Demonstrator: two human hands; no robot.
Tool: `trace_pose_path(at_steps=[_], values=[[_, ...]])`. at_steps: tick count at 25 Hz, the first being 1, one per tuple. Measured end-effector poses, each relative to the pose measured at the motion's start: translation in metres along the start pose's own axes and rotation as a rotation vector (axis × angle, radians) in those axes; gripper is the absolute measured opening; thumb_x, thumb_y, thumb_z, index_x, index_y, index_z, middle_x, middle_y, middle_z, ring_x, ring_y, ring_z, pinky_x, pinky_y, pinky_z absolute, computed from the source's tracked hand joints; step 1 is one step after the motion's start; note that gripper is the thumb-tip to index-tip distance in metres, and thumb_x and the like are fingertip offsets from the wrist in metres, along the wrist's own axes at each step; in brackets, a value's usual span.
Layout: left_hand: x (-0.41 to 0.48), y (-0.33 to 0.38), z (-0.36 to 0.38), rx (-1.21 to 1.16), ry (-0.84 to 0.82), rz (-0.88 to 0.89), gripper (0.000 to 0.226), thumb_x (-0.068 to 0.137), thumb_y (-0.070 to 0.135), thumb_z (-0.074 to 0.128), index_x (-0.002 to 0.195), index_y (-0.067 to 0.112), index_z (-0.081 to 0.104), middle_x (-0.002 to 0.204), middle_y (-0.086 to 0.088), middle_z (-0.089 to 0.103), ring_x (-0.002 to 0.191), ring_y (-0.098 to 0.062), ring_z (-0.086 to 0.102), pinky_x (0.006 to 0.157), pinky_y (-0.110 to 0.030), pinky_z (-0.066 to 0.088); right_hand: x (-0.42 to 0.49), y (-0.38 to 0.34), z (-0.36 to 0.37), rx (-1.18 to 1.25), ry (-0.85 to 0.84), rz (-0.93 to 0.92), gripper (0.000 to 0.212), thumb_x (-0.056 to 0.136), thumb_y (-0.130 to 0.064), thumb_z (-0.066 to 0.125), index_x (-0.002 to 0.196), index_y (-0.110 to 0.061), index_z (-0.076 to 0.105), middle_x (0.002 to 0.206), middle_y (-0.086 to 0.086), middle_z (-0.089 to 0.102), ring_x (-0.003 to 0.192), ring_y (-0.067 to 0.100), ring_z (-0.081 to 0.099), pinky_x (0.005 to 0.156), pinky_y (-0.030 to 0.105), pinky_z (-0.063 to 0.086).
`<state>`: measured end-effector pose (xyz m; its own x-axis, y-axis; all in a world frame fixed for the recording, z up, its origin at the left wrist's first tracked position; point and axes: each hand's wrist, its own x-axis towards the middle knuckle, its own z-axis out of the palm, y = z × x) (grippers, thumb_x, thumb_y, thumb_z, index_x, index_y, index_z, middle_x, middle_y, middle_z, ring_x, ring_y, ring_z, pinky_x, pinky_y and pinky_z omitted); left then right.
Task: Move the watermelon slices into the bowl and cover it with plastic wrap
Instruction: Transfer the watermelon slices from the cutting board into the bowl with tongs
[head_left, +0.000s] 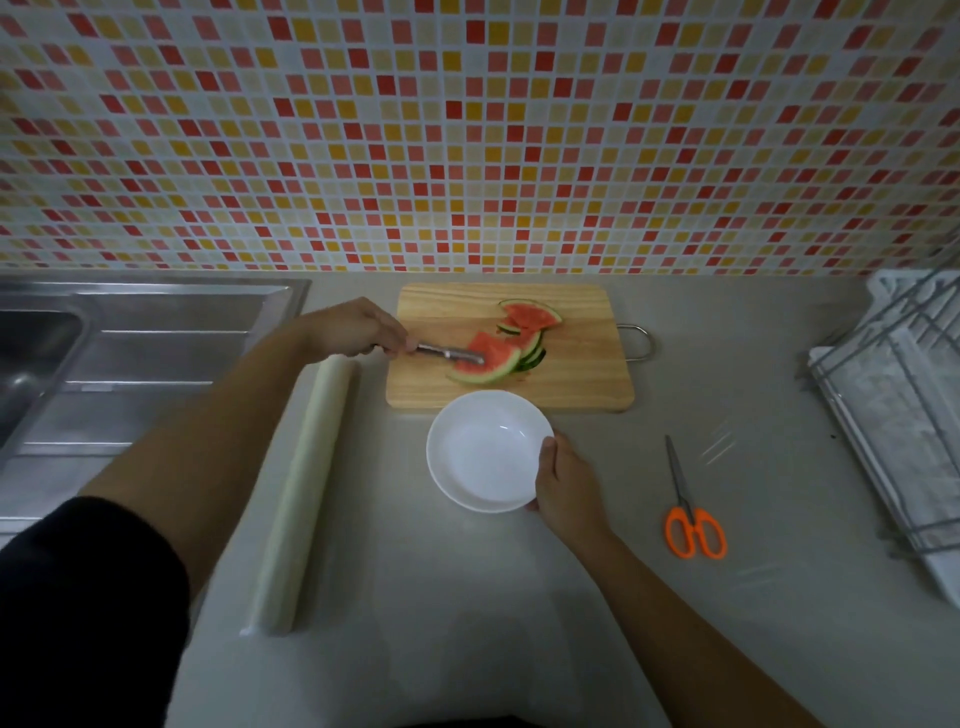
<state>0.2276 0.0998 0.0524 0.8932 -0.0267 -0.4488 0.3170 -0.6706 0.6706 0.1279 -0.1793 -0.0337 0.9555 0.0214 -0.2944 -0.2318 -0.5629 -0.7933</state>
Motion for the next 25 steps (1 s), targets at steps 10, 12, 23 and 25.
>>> trace_pose_path(at_steps=[10,12,23,25], values=[[-0.023,0.045,0.043,0.909,-0.166,0.077,0.051,0.080,0.057,0.059,0.088,0.008,0.071,0.086,-0.006,0.068,0.082,-0.025,0.062,0.071,-0.033,0.048,0.002,0.000,0.002,-0.006,0.002,0.010,0.035,0.101,-0.030,0.026,0.105,-0.008,0.053,0.085,0.015,0.064,0.071,0.028,0.065,0.062,0.046,0.059],[-0.027,0.058,0.020,0.929,-0.096,0.045,0.048,0.077,0.059,0.061,0.076,0.011,0.068,0.072,0.000,0.063,0.067,-0.019,0.056,0.058,-0.028,0.041,0.001,0.000,0.002,-0.011,0.009,-0.002,0.034,0.101,-0.029,0.026,0.101,-0.009,0.053,0.085,0.014,0.064,0.074,0.029,0.065,0.066,0.050,0.058],[0.064,0.038,0.042,-0.053,0.355,-0.088,0.035,0.082,0.037,0.066,0.092,0.004,0.070,0.084,-0.009,0.069,0.082,-0.027,0.064,0.073,-0.031,0.052,0.000,0.000,0.003,-0.026,0.036,-0.021,0.036,0.101,-0.028,0.027,0.105,-0.006,0.056,0.084,0.018,0.066,0.074,0.032,0.067,0.067,0.051,0.056],[0.076,0.038,0.048,-0.087,0.329,-0.092,0.035,0.083,0.037,0.066,0.094,0.004,0.069,0.087,-0.009,0.070,0.084,-0.026,0.063,0.078,-0.032,0.051,0.000,0.000,0.003,-0.025,0.030,-0.010,0.036,0.101,-0.028,0.027,0.107,-0.006,0.056,0.085,0.019,0.066,0.075,0.032,0.067,0.066,0.050,0.057]])
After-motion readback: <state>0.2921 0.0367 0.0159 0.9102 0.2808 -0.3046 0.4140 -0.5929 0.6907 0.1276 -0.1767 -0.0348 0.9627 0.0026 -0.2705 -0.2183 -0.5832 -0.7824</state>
